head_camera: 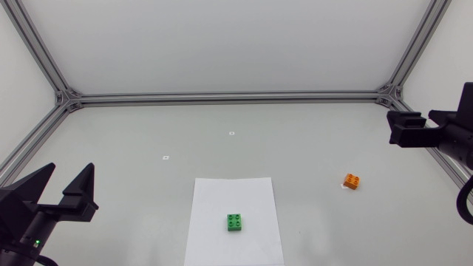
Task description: Pick up the orange 2x2 brick with the right arm and stack it on top of the green 2x2 brick in the center
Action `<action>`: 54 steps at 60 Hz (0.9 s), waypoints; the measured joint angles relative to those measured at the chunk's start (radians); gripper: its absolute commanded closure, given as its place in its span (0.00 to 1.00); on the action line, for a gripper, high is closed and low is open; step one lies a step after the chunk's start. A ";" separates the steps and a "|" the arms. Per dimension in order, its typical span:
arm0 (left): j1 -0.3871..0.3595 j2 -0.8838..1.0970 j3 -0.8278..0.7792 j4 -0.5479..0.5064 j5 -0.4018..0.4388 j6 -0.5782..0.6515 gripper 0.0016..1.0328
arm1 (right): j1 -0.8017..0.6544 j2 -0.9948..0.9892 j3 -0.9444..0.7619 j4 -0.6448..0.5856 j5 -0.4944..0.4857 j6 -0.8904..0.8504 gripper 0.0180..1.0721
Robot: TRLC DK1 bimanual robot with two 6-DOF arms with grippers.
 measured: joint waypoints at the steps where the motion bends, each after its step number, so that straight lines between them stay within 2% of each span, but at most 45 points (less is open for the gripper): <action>1: 0.000 0.000 0.000 0.000 0.000 0.000 0.04 | -0.001 0.019 0.014 -0.021 0.000 -0.005 0.05; 12: 0.000 0.000 0.000 0.000 0.000 0.000 0.04 | -0.049 0.237 0.142 -0.179 -0.015 -0.050 0.05; 20: 0.000 0.000 0.000 0.000 0.000 0.000 0.04 | -0.103 0.317 0.153 -0.195 -0.082 -0.121 0.05; 31: 0.000 0.000 0.000 0.000 0.000 0.000 0.04 | -0.164 0.443 0.218 -0.246 -0.108 -0.198 0.05; 42: 0.000 0.000 0.000 0.000 0.000 0.000 0.04 | -0.280 0.615 0.312 -0.277 -0.286 -0.298 0.05; 50: 0.000 0.000 0.000 0.000 0.000 0.000 0.04 | -0.314 0.718 0.346 -0.283 -0.304 -0.397 0.05; 54: 0.000 0.000 0.000 0.000 0.000 0.000 0.04 | -0.310 0.753 0.361 -0.300 -0.272 -0.474 0.05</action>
